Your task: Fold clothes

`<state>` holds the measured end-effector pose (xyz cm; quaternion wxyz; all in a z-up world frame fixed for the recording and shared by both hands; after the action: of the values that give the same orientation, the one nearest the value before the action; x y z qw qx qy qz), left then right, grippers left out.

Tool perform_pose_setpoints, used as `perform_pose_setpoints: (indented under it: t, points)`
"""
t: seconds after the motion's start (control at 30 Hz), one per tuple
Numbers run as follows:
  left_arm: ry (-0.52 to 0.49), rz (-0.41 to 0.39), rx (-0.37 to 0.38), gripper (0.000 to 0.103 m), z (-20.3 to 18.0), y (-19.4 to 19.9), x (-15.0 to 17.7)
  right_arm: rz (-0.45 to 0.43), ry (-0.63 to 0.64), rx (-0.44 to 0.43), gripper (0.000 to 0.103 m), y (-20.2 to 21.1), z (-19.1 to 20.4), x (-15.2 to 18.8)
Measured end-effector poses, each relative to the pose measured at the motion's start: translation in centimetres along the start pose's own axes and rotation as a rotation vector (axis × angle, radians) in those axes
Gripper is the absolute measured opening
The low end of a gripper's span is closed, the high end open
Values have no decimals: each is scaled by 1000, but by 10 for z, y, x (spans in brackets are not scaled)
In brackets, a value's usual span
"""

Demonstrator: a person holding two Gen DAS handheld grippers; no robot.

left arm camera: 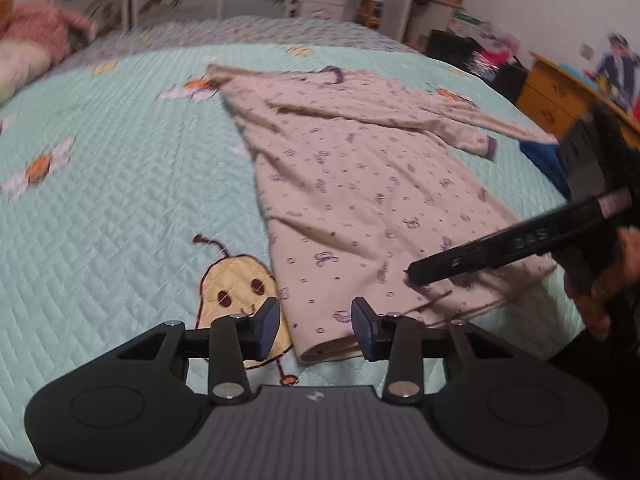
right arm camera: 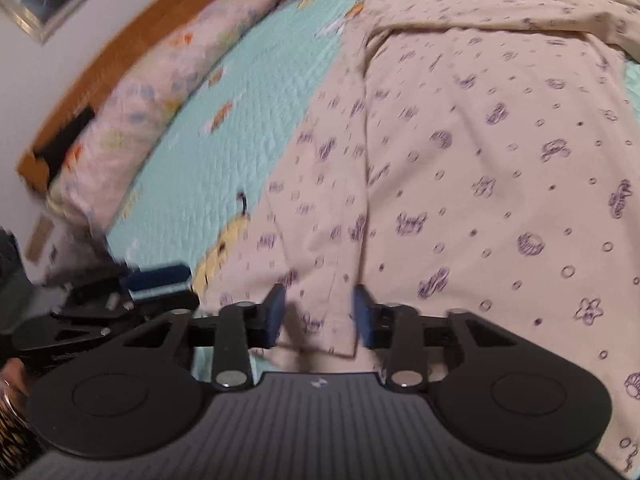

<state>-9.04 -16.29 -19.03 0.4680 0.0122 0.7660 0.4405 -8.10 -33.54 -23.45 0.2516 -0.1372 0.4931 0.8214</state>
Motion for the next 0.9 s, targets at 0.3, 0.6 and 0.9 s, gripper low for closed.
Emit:
perform_pose_setpoints:
  t: [0.3,0.6,0.9]
  points:
    - [-193,-60,-40,55,-33,-4,4,18,-307,-185,1,9,10,-16]
    - [-278,-142,-186,66,-42,-9,-5,0,-453,-372,1,16,54,-46]
    - [-193,-58,-406,51,21,-14,8,17,-503,-394,1,5,53,-40]
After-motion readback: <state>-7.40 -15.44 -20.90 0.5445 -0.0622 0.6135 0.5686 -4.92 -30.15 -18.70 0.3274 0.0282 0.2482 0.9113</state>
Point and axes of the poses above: each gripper's, at about its wrist camera, not at the fingertips, and y roughly against the way its jaws point, z to its left, x to its underside, the point moved 8 cm from there along -y, roughly the way its jaws point, and after that the axes turned 7 degrees about x, right-handed, at the moved point
